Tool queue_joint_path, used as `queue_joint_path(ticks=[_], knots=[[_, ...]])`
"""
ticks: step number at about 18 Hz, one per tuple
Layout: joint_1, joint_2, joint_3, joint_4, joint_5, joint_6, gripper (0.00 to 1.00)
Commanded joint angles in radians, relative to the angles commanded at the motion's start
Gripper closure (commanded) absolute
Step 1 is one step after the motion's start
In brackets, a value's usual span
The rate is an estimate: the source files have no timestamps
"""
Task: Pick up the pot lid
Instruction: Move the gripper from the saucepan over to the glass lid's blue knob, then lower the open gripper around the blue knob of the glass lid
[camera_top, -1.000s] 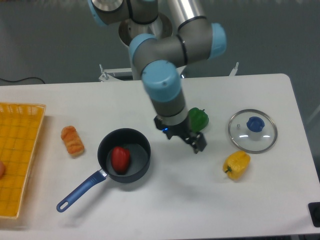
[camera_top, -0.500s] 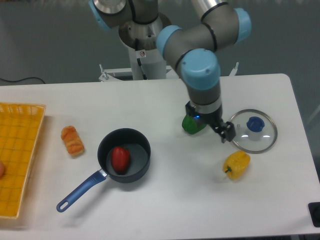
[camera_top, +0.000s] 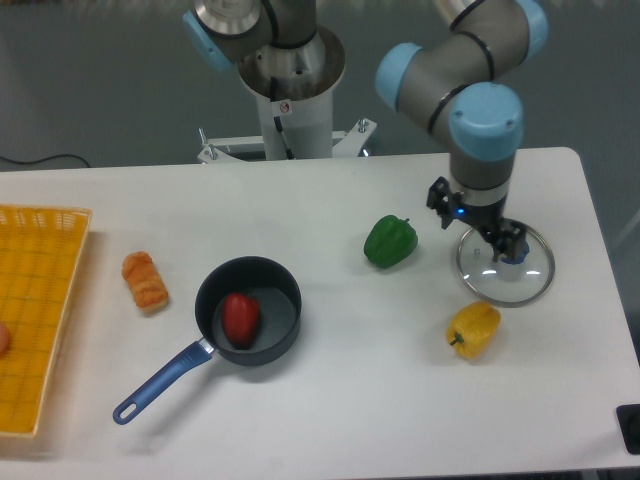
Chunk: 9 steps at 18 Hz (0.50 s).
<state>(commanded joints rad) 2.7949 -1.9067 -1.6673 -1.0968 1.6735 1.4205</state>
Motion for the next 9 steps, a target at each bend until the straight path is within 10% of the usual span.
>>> queue_joint_path(ticks=[9], knots=[[0.097,-0.035,-0.026,0.009,-0.02,0.071,0.0]])
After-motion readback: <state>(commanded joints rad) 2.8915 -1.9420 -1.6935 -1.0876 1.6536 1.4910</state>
